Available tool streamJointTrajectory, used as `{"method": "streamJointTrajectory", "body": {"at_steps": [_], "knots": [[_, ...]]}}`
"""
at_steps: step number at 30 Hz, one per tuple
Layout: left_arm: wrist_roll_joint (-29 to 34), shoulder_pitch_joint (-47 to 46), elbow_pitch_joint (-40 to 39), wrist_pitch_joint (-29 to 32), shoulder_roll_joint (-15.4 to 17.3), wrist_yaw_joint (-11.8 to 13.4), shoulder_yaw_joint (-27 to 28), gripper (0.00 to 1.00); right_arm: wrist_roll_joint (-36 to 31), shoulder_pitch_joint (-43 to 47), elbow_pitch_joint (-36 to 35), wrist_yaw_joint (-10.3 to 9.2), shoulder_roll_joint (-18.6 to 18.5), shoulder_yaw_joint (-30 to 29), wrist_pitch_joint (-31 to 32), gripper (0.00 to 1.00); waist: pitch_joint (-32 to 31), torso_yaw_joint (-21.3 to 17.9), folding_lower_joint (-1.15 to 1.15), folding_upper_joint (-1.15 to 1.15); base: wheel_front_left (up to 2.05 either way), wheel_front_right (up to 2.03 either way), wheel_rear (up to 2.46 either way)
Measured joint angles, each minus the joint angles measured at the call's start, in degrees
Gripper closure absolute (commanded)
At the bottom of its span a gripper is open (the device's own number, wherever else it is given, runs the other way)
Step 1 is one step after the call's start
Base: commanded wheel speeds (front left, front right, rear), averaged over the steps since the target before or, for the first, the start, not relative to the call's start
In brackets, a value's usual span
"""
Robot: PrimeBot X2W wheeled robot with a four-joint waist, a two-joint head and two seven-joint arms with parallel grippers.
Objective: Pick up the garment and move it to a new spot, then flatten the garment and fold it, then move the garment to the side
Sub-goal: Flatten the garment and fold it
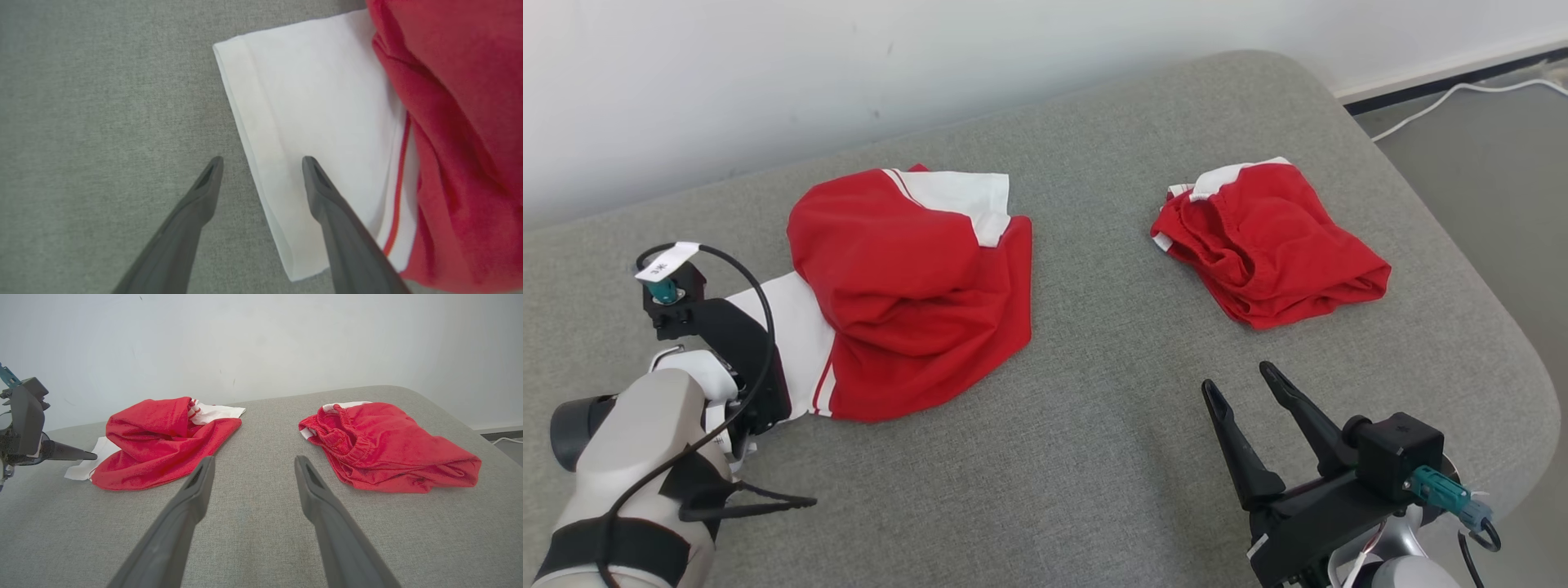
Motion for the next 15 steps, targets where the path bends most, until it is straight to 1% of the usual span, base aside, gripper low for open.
{"method": "streamJointTrajectory", "body": {"at_steps": [4,5,6,7,8,9,12,13,15], "knots": [[0.1,-0.1,0.0,1.0,-0.1,0.0,-0.3,0.0,0.0,0.0,-0.4,-0.07,0.0,-0.3,0.0,0.0,0.9,-0.1,0.0,0.0,0.0,0.0,0.0],[0.1,-0.1,0.0,1.2,-0.1,0.0,-0.3,0.13,0.0,-0.1,-0.3,-0.07,0.0,-0.2,0.1,0.0,1.0,0.0,0.0,0.0,0.0,0.0,0.0],[0.1,-0.1,0.0,1.6,-0.1,0.0,-0.4,0.3,0.0,-0.2,-0.4,-0.07,0.0,-0.2,0.4,0.0,1.1,0.0,0.0,0.0,0.0,0.0,0.0],[0.1,-0.2,0.0,1.8,-0.2,0.0,-0.5,0.55,0.0,-0.2,-0.5,-0.08,0.0,-0.3,0.4,0.0,1.2,0.1,0.0,0.0,0.0,0.0,0.0],[0.1,-0.3,0.0,1.8,-0.2,-0.1,-0.5,0.72,0.0,-0.3,-0.5,-0.09,0.0,-0.2,0.5,0.0,1.3,0.1,0.0,0.0,0.0,0.0,0.0],[0.1,-0.3,0.0,1.8,-0.2,-0.3,-0.5,1.0,0.0,-0.3,-0.5,-0.09,0.0,-0.2,0.5,0.0,1.4,0.2,0.0,0.0,0.0,0.0,0.0],[0.1,-0.4,-0.1,2.0,-0.3,-0.5,-0.6,1.0,0.0,-0.4,-0.5,-0.16,0.0,-0.3,0.5,0.0,1.5,0.4,0.0,0.0,0.0,0.0,0.0],[0.1,-0.5,-0.5,2.0,-0.9,-0.8,-0.6,1.0,0.0,-0.3,-0.6,-0.38,0.0,-0.6,0.5,0.0,1.6,0.7,0.0,0.0,0.0,0.0,0.0],[-0.2,-0.6,-1.3,1.4,-1.1,-1.0,-0.1,1.0,0.0,-0.3,-0.6,-0.63,-0.1,-0.9,0.5,0.0,1.6,1.2,0.0,0.0,0.0,0.0,0.0]]}}
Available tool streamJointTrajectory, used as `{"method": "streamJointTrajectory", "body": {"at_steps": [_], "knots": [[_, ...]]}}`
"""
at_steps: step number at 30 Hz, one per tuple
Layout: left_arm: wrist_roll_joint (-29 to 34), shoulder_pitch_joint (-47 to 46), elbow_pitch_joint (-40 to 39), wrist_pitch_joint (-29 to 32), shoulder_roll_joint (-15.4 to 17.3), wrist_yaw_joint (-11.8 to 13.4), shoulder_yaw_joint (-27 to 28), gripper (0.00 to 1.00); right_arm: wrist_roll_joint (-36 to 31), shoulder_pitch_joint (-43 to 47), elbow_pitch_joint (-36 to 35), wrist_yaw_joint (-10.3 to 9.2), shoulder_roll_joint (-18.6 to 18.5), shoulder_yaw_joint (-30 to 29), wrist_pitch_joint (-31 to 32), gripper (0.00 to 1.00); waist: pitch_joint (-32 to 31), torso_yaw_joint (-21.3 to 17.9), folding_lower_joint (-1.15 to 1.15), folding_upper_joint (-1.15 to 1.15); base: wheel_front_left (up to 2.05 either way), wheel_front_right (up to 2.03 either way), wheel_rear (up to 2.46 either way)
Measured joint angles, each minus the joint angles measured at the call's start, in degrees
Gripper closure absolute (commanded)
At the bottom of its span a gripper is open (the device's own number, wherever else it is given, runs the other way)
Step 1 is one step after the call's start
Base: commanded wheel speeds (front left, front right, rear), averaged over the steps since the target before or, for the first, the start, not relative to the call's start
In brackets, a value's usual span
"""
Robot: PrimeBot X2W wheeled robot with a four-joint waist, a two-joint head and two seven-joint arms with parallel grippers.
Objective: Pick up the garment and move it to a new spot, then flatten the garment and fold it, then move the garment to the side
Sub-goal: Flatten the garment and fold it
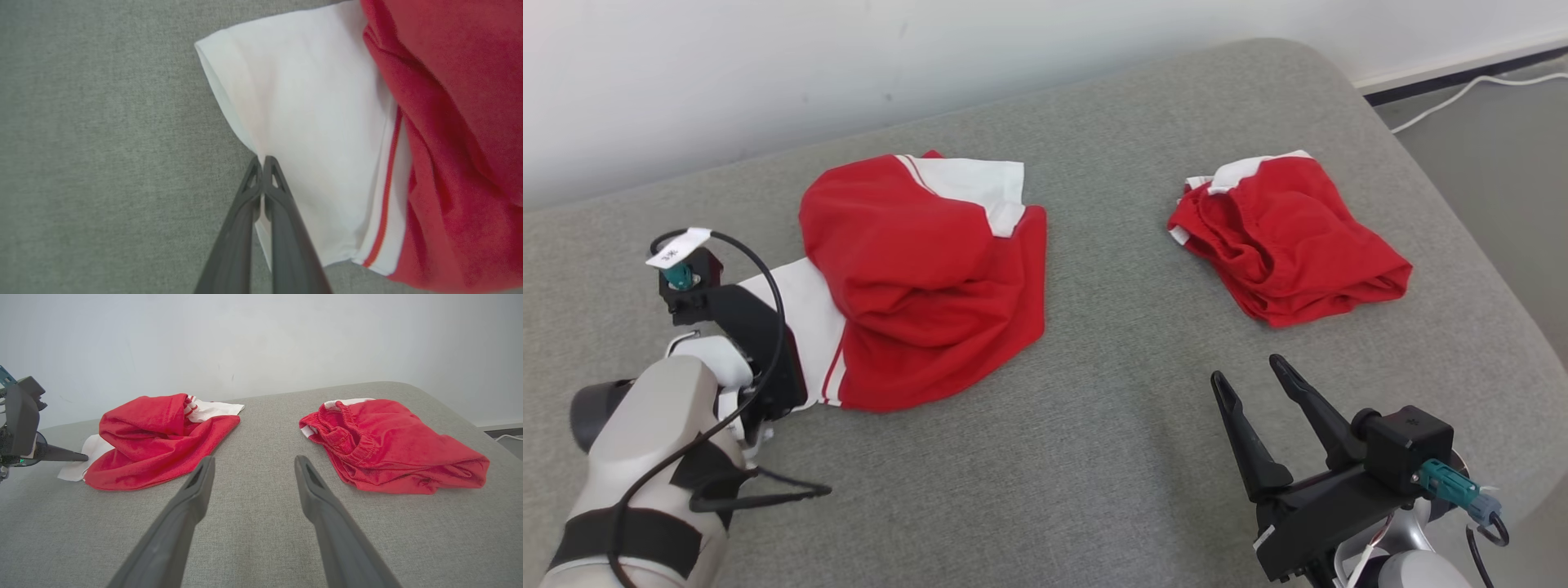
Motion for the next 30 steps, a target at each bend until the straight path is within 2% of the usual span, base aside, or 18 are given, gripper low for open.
{"method": "streamJointTrajectory", "body": {"at_steps": [3,7,11,17,20,25,30], "knots": [[-1.5,0.0,-1.5,-2.4,-1.0,-0.5,1.8,1.0,0.0,0.0,0.0,-0.04,0.0,-0.2,0.0,0.0,0.0,0.8,0.0,0.0,0.0,0.0,0.0],[-4.3,0.0,-5.7,-8.2,-2.1,-0.6,4.3,1.0,0.0,0.0,0.1,-0.46,0.0,-0.5,0.0,0.0,-0.4,1.9,0.0,0.0,0.0,0.0,0.0],[-5.4,0.3,-9.9,-13.4,-3.5,-1.7,6.0,1.0,0.0,0.0,0.3,-0.53,-0.1,-0.9,-0.1,0.0,-1.1,3.2,0.0,0.0,0.0,0.0,0.0],[-7.1,2.3,-16.2,-20.2,-4.0,-2.5,7.6,1.0,0.0,0.1,0.8,-0.54,-0.1,-0.7,-0.2,0.0,-2.9,5.0,0.0,0.0,0.0,0.0,0.0],[-7.7,6.6,-20.1,-24.4,-3.9,-2.2,9.0,1.0,0.0,0.3,1.1,-0.55,-0.1,-0.4,-0.2,0.0,-4.0,5.6,0.0,0.0,0.0,0.0,0.0],[-7.6,15.6,-27.6,-30.1,-2.7,-0.3,10.1,1.0,0.1,3.0,0.4,-1.32,-0.4,-1.6,-0.5,0.0,-5.5,6.6,0.0,-0.01,0.0,0.0,0.0],[-5.7,24.6,-34.4,-33.3,-0.8,1.1,9.7,1.0,0.1,4.9,-0.1,-1.77,-0.9,-2.3,-0.5,0.0,-6.5,8.0,0.0,0.0,0.0,0.0,0.0]]}}
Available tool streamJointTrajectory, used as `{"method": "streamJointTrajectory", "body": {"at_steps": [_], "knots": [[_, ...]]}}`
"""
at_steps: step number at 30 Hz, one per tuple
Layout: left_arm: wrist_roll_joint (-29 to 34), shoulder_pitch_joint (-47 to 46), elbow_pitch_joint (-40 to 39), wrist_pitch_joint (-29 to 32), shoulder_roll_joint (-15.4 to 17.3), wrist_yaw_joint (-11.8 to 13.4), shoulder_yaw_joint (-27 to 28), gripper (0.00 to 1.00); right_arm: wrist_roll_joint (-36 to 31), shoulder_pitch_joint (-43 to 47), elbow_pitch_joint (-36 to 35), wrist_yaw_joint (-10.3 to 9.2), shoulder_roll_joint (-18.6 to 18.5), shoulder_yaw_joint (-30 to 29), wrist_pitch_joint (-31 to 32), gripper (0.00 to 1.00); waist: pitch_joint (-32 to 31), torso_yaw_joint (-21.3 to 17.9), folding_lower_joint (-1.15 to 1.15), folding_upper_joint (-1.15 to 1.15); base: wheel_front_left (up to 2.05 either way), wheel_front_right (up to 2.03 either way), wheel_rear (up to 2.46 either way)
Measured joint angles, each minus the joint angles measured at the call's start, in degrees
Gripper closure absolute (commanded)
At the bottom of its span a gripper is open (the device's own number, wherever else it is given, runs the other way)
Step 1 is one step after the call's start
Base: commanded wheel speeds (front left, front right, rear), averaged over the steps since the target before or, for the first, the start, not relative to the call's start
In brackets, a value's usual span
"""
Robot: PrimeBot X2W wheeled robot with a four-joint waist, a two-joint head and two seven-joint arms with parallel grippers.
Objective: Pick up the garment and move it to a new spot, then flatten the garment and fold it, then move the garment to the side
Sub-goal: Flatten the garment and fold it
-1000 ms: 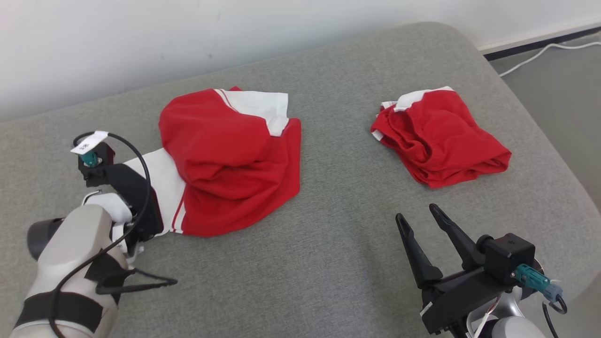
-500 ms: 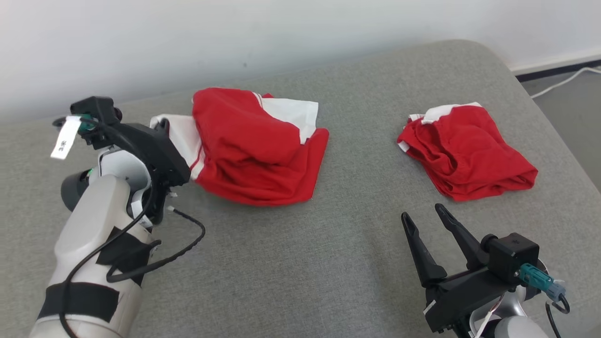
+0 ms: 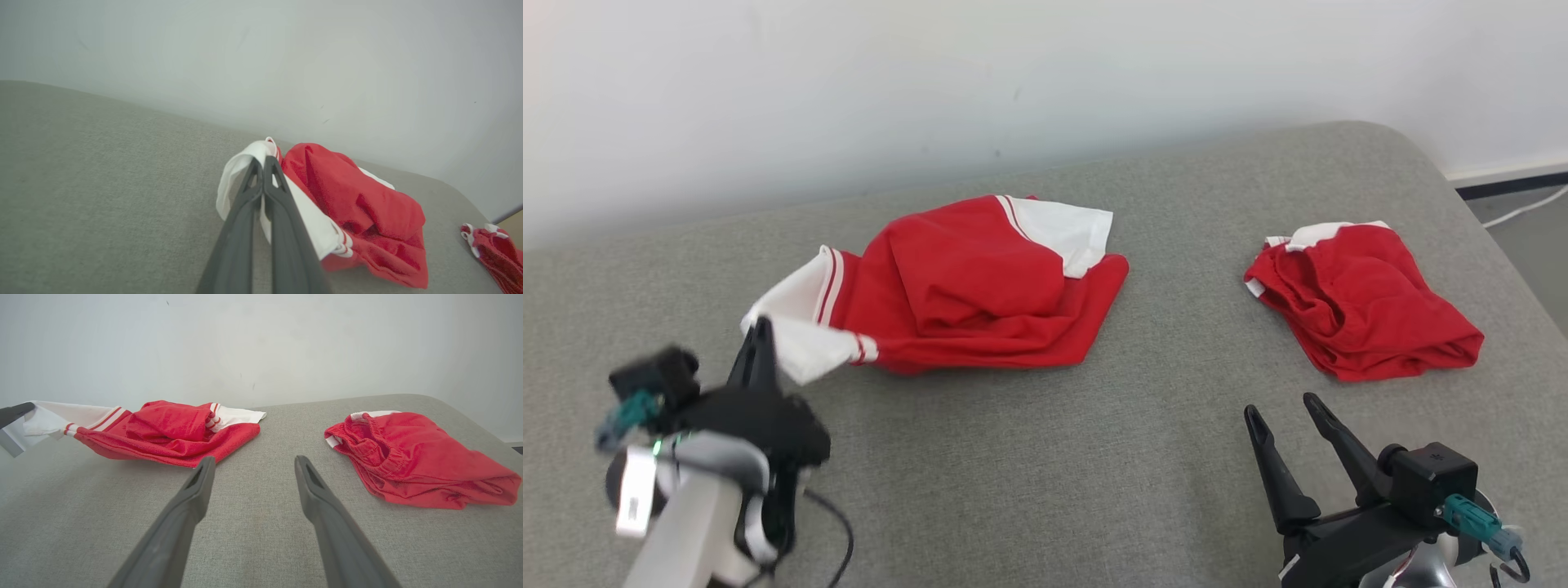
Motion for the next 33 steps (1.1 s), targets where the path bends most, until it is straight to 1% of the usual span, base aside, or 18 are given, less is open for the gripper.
{"method": "streamJointTrajectory", "body": {"at_steps": [3,7,8,9,13,16,20,21,22,25,29,30,31,32,33], "knots": [[1.7,5.7,-3.9,-1.7,0.9,0.5,0.2,1.0,0.0,0.0,-0.4,-0.29,-0.1,-0.1,0.0,0.0,-0.4,0.7,0.0,0.0,0.0,0.0,0.0],[2.6,12.3,-8.9,-2.5,0.9,0.9,0.4,1.0,0.0,0.3,-1.4,-0.29,-0.2,0.0,0.1,0.0,-0.8,1.6,0.0,0.0,0.0,0.0,0.0],[2.6,12.3,-8.9,-2.5,0.9,0.9,0.4,1.0,0.0,0.3,-1.4,-0.29,-0.2,0.0,0.1,0.0,-0.8,1.6,0.0,0.0,0.0,0.0,0.0],[3.0,15.0,-11.1,-2.5,0.9,0.9,0.4,1.0,0.0,0.5,-1.5,-0.29,-0.4,0.1,0.1,0.0,-0.9,2.0,0.0,0.0,0.0,0.0,0.0],[3.6,18.7,-14.2,-2.6,0.9,0.9,0.9,1.0,0.0,1.0,-1.8,-0.29,-0.5,0.3,0.5,0.0,-1.0,2.5,0.0,0.0,0.0,0.0,0.0],[5.3,22.2,-16.6,-2.5,0.7,1.0,1.3,1.0,0.0,1.0,-2.0,-0.29,-0.5,0.5,0.6,0.0,-0.9,2.8,0.0,0.0,0.0,0.0,0.0],[6.7,25.5,-17.9,-1.6,-0.4,1.0,3.0,1.0,0.0,0.9,-2.1,-0.27,-0.7,0.7,1.1,0.0,-0.8,3.2,0.0,0.0,0.0,0.0,0.0],[6.9,26.1,-18.0,-1.1,-0.5,1.0,3.2,0.96,0.0,0.9,-2.1,-0.27,-0.7,0.8,1.1,0.0,-0.8,3.2,0.0,0.0,0.0,0.0,0.0],[7.3,26.7,-18.0,-0.8,-0.7,1.0,3.5,1.0,0.0,0.9,-2.1,-0.26,-0.7,0.8,1.1,0.0,-0.9,3.3,0.0,0.0,0.0,0.0,0.0],[9.0,28.3,-18.5,0.2,-1.5,1.0,4.7,1.0,0.0,0.8,-2.1,-0.21,-0.7,1.3,1.5,0.0,-0.9,3.2,0.0,0.0,0.0,0.0,0.0],[9.7,29.1,-19.0,2.3,-2.5,1.0,4.8,1.0,0.0,0.6,-2.1,-0.19,-0.7,1.5,1.6,0.0,-0.8,3.0,0.01,0.0,0.0,0.0,0.0],[9.8,29.2,-19.3,2.7,-2.5,1.0,4.8,0.96,0.0,0.6,-2.2,-0.19,-0.7,1.5,1.6,0.0,-0.8,3.0,0.01,0.0,0.0,0.0,0.0],[10.2,29.4,-19.6,3.4,-2.6,1.0,4.8,0.58,0.0,0.6,-2.2,-0.19,-0.7,1.5,1.8,0.0,-0.8,2.9,0.01,0.0,0.0,0.0,0.0],[10.2,29.8,-19.8,4.0,-2.6,1.0,4.8,0.0,0.0,0.6,-2.2,-0.19,-0.7,1.4,2.0,0.0,-0.7,2.9,0.01,0.0,0.0,0.0,0.0],[10.4,30.1,-19.8,4.6,-2.7,1.0,4.9,0.0,0.0,0.6,-2.2,-0.19,-0.7,1.5,2.0,0.0,-0.7,2.8,0.01,0.0,0.0,0.0,0.0]]}}
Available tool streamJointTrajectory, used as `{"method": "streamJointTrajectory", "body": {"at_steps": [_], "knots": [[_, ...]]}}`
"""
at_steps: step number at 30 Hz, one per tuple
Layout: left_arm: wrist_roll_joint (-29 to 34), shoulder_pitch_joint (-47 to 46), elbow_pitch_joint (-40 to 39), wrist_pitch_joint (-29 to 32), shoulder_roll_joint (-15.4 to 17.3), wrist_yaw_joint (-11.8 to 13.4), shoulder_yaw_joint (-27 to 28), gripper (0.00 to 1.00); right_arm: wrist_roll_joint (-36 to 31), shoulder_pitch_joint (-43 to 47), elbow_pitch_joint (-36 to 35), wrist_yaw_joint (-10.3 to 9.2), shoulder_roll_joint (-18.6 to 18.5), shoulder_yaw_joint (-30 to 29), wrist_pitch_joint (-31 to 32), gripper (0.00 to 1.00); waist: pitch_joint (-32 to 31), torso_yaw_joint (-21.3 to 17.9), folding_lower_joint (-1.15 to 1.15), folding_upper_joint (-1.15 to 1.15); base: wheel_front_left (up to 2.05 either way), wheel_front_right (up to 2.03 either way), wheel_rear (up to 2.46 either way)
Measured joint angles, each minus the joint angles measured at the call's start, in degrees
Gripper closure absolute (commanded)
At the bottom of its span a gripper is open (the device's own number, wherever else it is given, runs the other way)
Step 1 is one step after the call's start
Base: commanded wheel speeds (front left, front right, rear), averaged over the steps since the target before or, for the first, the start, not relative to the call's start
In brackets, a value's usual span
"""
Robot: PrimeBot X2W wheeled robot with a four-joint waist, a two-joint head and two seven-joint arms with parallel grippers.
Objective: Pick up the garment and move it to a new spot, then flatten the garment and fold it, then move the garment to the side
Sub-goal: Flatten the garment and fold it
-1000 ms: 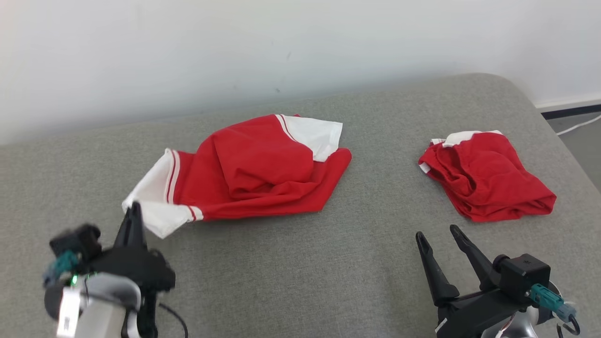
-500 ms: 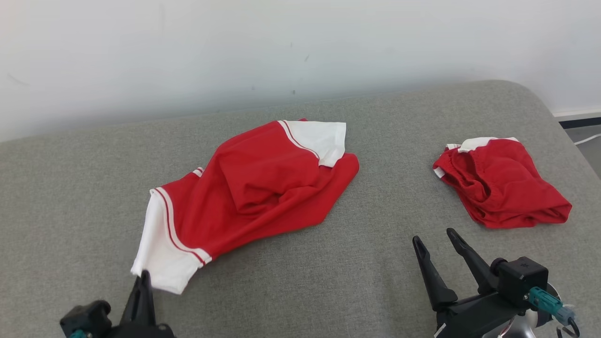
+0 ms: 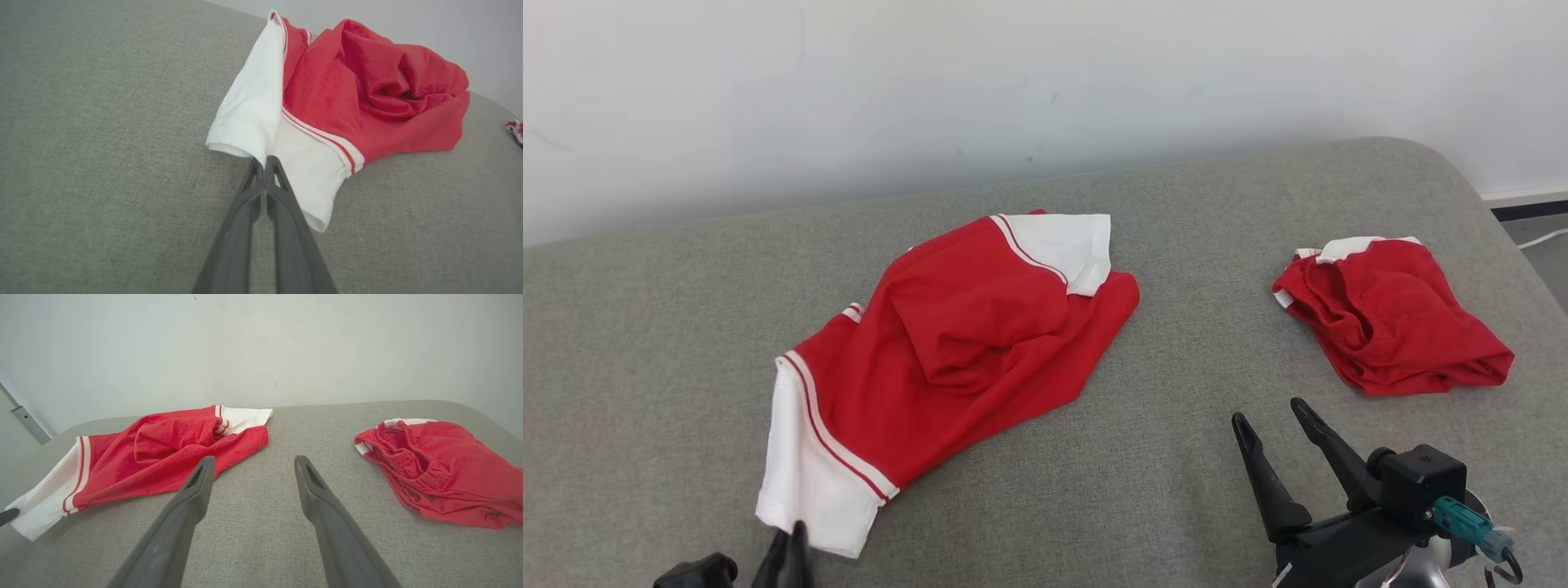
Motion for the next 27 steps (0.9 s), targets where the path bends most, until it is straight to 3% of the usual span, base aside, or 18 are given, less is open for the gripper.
{"method": "streamJointTrajectory", "body": {"at_steps": [11,17,25,27], "knots": [[2.8,0.2,-3.0,4.6,-0.9,0.0,3.8,0.0,0.0,-0.1,0.3,-0.11,-0.4,-0.9,0.1,0.0,0.2,0.5,0.0,0.0,0.0,0.0,0.0],[6.6,-0.1,-5.3,5.9,0.6,0.0,6.4,0.0,0.0,-0.9,0.5,-0.37,-0.4,-0.7,0.1,0.0,-0.2,1.4,0.0,0.0,0.0,0.0,0.0],[9.8,-2.8,-13.5,0.6,1.9,0.0,6.3,0.0,0.0,-0.9,0.8,-1.07,0.0,-1.3,-0.5,0.0,-1.2,2.4,0.0,0.0,0.0,0.0,0.0],[9.8,-2.7,-15.2,-1.2,2.1,-1.5,4.6,0.0,0.4,-0.9,1.3,-1.59,0.6,-2.4,-1.2,0.0,-1.9,2.7,0.0,0.0,0.0,0.0,0.0]]}}
